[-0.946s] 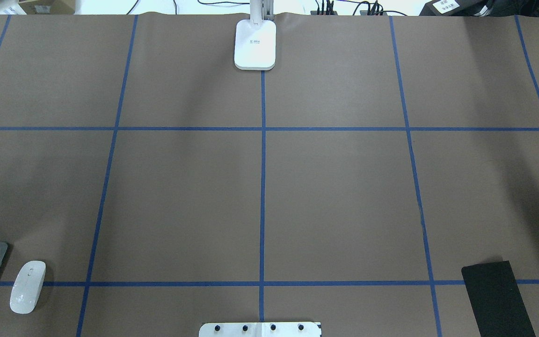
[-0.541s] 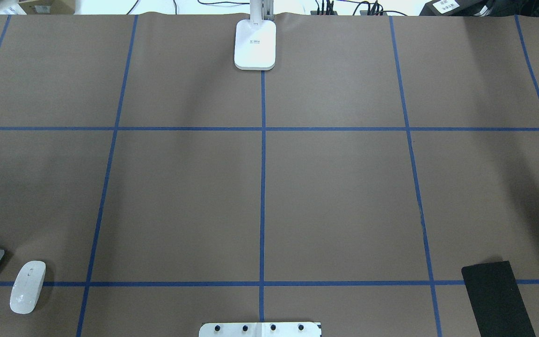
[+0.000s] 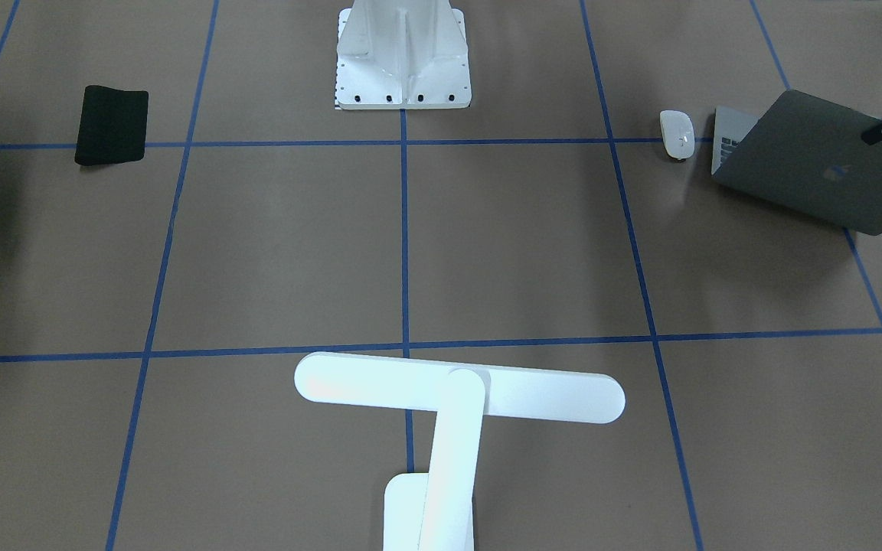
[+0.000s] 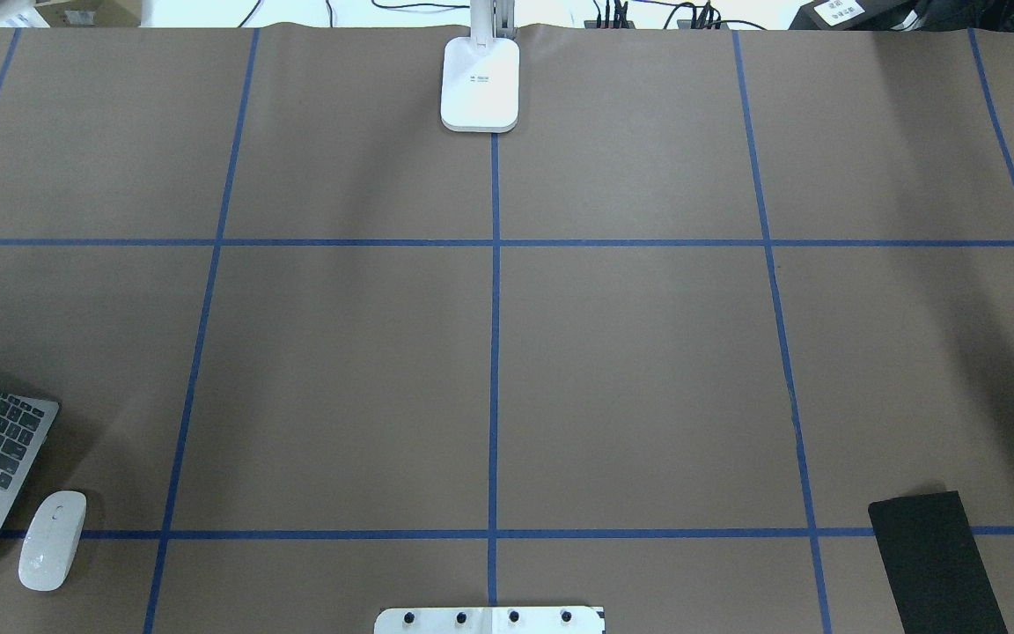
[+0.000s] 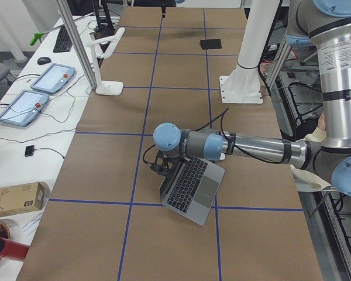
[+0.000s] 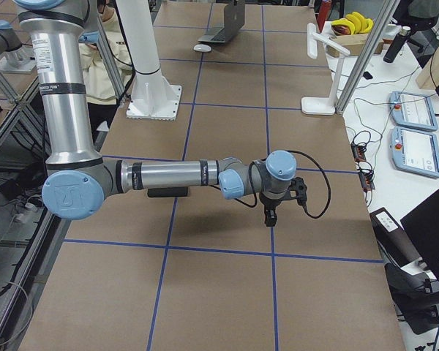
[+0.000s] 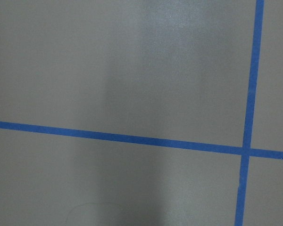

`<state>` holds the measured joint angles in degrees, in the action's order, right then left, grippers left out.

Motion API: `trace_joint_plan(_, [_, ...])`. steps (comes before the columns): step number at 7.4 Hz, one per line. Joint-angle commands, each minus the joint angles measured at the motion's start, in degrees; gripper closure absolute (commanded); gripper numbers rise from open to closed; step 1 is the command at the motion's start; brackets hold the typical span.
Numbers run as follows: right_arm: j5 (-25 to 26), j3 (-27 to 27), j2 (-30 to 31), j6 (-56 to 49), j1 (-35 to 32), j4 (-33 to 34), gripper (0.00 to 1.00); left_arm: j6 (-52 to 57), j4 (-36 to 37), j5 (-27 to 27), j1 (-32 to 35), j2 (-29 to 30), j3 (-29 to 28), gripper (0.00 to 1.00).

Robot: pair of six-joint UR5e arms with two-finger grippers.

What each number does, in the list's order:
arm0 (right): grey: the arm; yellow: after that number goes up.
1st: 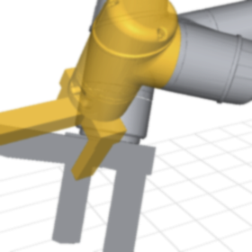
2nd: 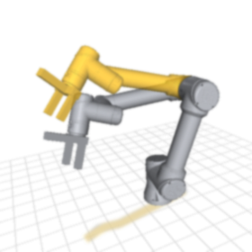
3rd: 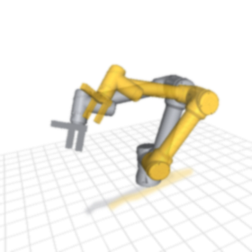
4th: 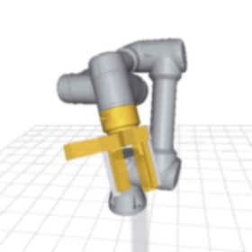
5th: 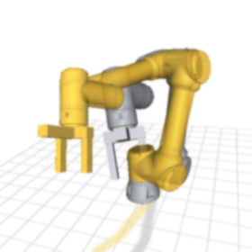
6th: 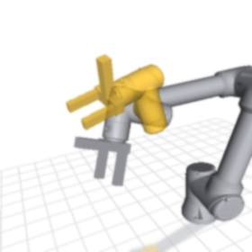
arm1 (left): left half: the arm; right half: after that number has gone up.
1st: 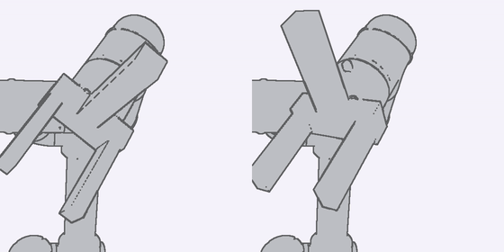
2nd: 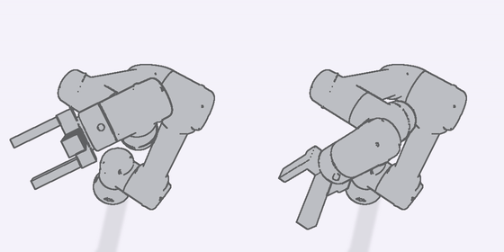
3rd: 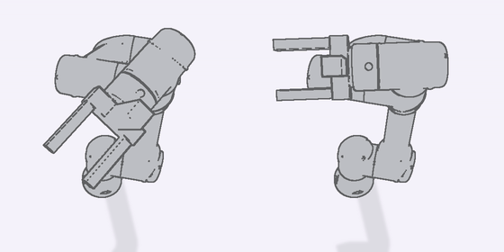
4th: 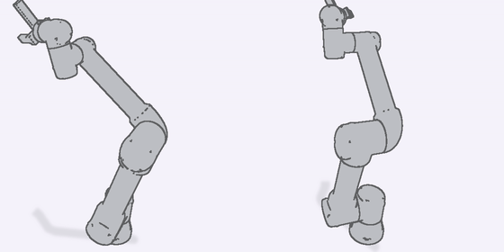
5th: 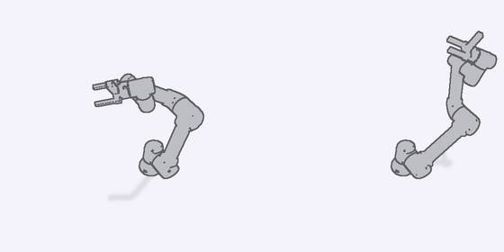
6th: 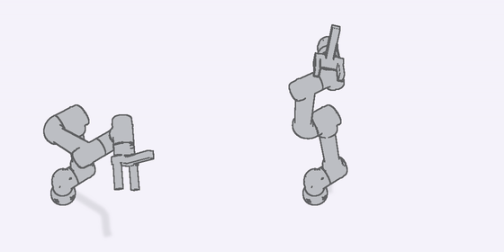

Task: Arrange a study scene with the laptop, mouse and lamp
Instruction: 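Drag the laptop with the left gripper toward the white lamp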

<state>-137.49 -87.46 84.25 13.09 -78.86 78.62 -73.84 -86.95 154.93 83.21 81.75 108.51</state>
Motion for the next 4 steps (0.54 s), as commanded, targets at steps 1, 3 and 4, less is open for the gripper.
trace_joint_plan(1, [0.3,0.1,0.0,0.4,1.3,0.1,0.0,-0.4,7.1,-0.2,0.0,9.7,-1.1,1.0])
trace_joint_plan(3, [0.6,-0.1,0.2,0.3,1.8,2.0,0.0,-8.3,7.2,-0.1,-0.1,18.0,-5.3,1.0])
trace_joint_plan(4, [1.6,0.1,0.1,0.2,3.3,2.2,0.0,-12.5,6.9,0.0,-0.2,21.7,-5.9,1.0])
